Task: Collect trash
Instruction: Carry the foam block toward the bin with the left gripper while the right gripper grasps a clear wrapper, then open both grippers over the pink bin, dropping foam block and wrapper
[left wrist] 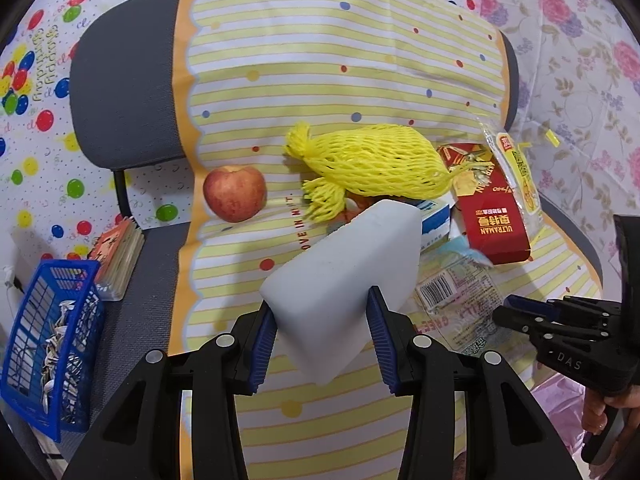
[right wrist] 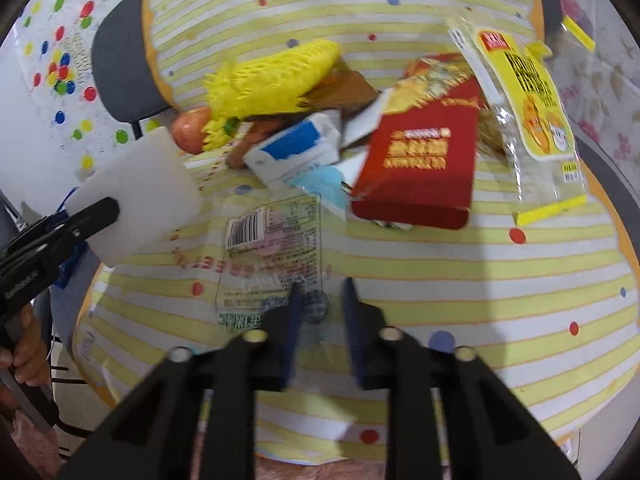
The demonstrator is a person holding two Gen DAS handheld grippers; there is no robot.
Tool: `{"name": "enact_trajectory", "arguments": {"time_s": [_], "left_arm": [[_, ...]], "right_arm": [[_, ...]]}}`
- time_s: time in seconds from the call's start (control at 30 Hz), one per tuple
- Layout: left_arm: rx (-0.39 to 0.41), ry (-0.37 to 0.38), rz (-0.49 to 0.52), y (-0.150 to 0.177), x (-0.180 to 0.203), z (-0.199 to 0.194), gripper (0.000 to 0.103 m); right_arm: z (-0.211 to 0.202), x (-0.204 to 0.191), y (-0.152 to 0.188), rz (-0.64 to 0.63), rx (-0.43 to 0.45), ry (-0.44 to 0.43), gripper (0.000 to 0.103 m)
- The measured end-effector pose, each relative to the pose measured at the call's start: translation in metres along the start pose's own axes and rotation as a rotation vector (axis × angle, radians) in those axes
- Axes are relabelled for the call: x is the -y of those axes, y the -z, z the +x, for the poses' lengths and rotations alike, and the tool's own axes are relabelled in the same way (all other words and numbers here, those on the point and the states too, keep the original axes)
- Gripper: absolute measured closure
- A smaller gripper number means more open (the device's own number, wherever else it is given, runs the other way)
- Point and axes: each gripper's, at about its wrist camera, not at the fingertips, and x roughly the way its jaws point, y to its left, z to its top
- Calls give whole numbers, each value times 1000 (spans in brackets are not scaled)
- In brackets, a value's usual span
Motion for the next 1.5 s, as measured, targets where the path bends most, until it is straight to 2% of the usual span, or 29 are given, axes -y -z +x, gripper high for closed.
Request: {"name": "enact_trajectory", "arguments": {"time_s": [0.13, 0.27, 0.43, 0.67, 0.9, 1.17, 1.3, 1.5], "left_arm": [[6, -21, -22, -2, -3, -10, 58], [46, -7, -40, -7, 4, -27, 58], [93, 39, 0, -4, 37, -45, 57], [108, 159, 106, 13, 104, -53, 57], [119, 293, 231, 42, 173, -60, 57], [87, 440, 336, 77, 241, -61, 57], [67, 508, 378, 94, 276, -58, 56], [89, 555, 434, 114, 315, -55, 55]], "right_arm": [[-33, -2, -6, 17, 94, -7, 95], [-72, -4, -11, 19, 178, 22, 98], [-108, 5, 1, 15, 221, 103, 98], [-156, 35, 48, 78, 285, 255, 98], [-196, 70, 105, 167, 287, 383, 98], [-228, 108, 174, 284, 245, 513, 98], [-235, 124, 203, 339, 228, 540, 98], [-237, 141, 231, 394, 210, 552, 98]]}}
